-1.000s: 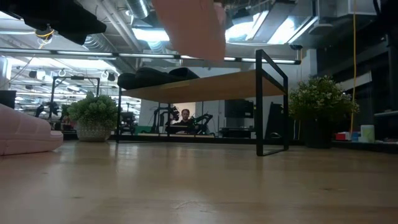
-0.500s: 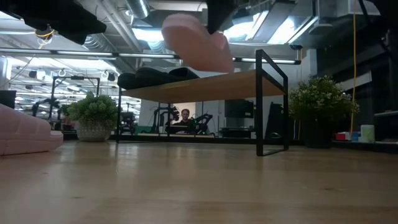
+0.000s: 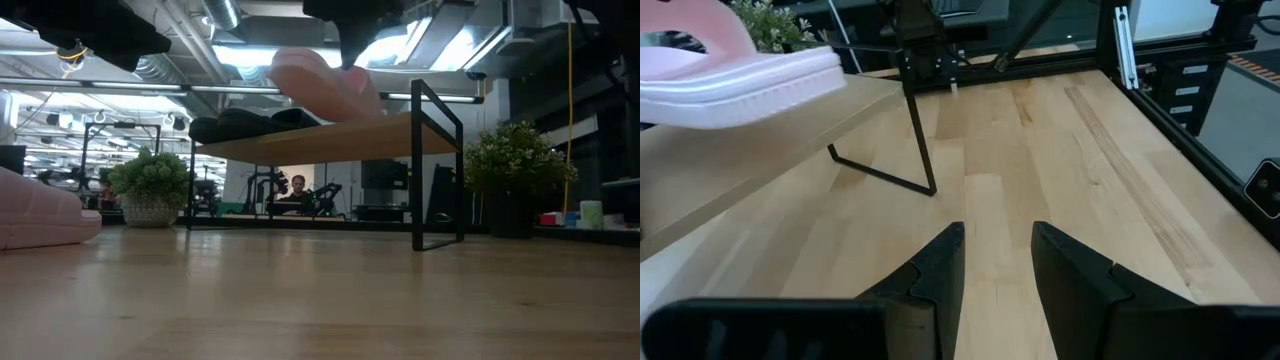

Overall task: Pick and place slides into the shelf
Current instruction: Put the left pink slide on the shelf

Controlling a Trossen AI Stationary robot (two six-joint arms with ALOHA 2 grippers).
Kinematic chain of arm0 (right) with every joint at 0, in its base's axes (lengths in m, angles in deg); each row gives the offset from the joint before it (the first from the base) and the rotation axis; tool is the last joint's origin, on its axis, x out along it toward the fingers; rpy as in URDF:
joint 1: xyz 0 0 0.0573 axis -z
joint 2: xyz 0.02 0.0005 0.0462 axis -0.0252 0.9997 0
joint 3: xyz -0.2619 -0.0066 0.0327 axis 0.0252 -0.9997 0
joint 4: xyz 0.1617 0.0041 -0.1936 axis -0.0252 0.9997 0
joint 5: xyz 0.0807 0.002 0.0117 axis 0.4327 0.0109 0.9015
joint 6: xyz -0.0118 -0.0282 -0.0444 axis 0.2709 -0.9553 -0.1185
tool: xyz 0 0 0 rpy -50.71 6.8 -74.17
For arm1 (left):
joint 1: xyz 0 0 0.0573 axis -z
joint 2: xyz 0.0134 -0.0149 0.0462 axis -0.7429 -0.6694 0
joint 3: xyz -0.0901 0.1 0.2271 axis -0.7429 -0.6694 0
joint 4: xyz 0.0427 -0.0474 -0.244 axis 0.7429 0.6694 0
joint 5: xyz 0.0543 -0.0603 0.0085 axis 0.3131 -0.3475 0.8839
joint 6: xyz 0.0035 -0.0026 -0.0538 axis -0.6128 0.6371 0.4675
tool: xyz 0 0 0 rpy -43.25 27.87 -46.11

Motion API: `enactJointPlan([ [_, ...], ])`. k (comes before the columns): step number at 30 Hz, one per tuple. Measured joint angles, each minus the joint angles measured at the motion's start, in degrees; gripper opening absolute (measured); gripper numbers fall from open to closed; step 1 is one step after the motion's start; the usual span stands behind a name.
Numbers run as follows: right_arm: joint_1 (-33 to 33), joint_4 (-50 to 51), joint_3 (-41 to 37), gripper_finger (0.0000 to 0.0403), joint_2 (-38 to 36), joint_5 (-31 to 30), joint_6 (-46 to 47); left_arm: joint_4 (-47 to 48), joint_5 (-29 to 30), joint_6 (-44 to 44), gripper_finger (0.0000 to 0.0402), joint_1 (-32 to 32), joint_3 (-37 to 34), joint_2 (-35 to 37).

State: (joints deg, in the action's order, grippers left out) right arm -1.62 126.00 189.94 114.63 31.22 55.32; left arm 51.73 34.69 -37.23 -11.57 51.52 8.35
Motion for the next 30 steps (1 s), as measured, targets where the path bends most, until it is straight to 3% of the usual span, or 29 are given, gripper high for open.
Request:
enactJointPlan([
  [30,3.81,-5.68,-5.20,0.0000,0.11,1.75,-1.55,0.02,0.00,-3.02,0.0110,-0.01,0.00,0.00],
])
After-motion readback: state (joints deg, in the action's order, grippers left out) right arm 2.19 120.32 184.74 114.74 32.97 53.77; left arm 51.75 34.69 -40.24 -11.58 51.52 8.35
